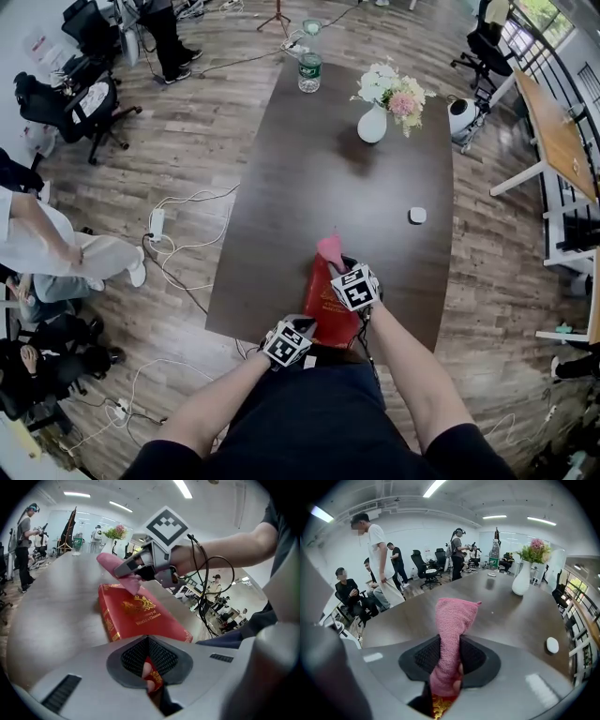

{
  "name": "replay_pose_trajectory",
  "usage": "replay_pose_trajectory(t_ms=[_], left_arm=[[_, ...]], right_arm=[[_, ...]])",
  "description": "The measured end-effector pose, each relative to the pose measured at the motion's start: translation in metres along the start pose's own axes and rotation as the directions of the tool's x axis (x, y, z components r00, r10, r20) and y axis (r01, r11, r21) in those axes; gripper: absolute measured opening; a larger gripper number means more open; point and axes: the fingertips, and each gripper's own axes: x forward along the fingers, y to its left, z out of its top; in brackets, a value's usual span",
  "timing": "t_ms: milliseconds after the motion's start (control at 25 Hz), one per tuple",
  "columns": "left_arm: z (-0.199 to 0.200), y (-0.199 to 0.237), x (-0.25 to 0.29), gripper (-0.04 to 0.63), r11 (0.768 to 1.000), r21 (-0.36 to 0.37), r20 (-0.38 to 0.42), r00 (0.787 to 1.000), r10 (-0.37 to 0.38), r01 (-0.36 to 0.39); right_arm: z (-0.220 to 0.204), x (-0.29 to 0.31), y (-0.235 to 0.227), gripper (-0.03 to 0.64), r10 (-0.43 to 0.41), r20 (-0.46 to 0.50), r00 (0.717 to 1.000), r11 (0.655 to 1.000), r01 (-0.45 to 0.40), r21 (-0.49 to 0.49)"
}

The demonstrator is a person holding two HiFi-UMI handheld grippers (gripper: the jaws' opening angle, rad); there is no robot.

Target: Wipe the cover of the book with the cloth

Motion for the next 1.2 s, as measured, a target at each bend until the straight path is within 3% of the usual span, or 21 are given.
replay_pose_trajectory(t_ms=[160, 360, 720, 1200], left_arm=[[-0.016, 0.002, 0.007, -0.005, 1.000, 0.013, -0.056, 0.998, -0.001, 0.002], [-0.019, 0.003, 0.006, -0.005, 1.000, 0.001, -0.047, 0.999, -0.006, 0.006], [-0.020, 0.003, 0.005, -0.005, 1.000, -0.001, -0.066, 0.998, 0.001, -0.001], [-0.024, 0.005, 0.006, -0.005, 1.000, -0.016, -0.082, 0.997, 0.010, -0.012]], right_arm=[[0.013, 0.017, 0.009, 0.115, 0.027, -0.028, 0.999, 0.999, -0.028, -0.039], [0.017, 0.039, 0.024, 0.115, 0.052, -0.062, 0.997, 0.994, -0.058, -0.089], [0.007, 0.055, 0.027, 0.117, 0.017, -0.135, 0.991, 0.989, -0.036, -0.140], [-0.009, 0.042, 0.006, 0.117, -0.016, -0.141, 0.990, 0.996, 0.003, -0.090]])
